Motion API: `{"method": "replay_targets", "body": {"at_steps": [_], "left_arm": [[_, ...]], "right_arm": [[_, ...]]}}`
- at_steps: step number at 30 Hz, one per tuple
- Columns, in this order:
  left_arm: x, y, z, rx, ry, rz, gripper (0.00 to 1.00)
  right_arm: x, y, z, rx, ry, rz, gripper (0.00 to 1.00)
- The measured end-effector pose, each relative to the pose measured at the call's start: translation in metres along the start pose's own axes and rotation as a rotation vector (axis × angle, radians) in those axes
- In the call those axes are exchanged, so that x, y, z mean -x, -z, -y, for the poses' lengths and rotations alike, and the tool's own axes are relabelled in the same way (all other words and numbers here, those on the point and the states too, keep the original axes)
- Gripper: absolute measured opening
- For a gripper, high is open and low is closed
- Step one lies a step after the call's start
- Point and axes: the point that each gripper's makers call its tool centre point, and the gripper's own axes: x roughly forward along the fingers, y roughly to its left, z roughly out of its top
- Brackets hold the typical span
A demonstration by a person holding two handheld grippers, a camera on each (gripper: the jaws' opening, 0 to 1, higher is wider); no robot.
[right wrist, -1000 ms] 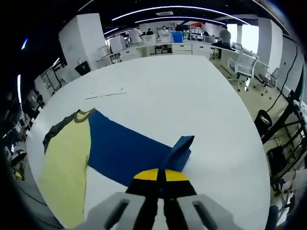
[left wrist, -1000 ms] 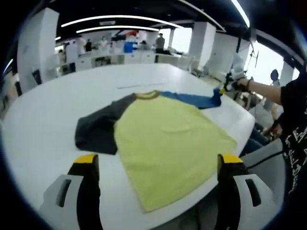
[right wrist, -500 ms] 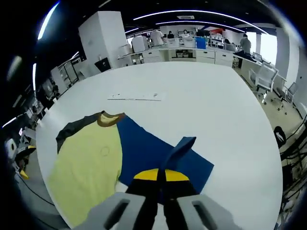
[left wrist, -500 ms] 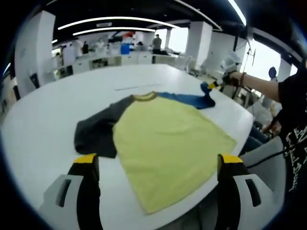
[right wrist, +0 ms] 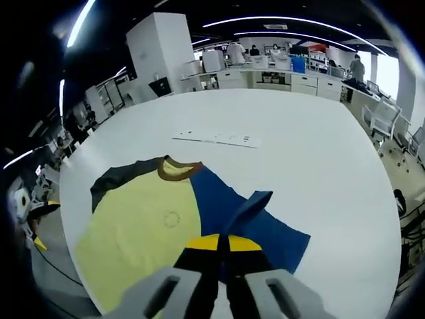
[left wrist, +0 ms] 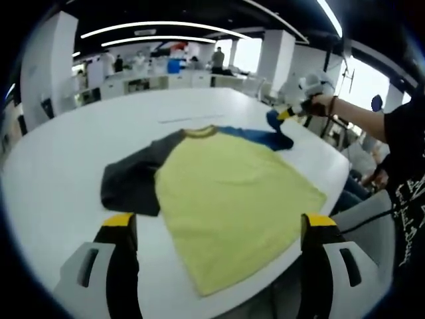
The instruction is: Fold the garment on the visible template until the final outline fits inside the template.
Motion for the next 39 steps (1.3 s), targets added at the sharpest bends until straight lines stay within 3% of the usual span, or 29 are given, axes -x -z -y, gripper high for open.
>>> {"method": "replay_targets", "body": {"at_steps": [9,25,39], "left_arm": [[-0.002,0.002,-0.001,-0.002,-0.001,-0.008,0.99],[-0.007,0.006,0.008,-0.007,0.022,-0.021,0.99],[-0.005,0.005,0.006,-0.012,0.032,-0.008,0.99]], "right_arm": [[-0.004,-0.004,-0.034,0.046,-0.042,-0.007,0.0],[-0.022,-0.025,-0.07,0.087,-0.112,-0.01,0.0],[-0.035,-0.037,-0.126,0.103,-0.179,0.001,0.0]]}}
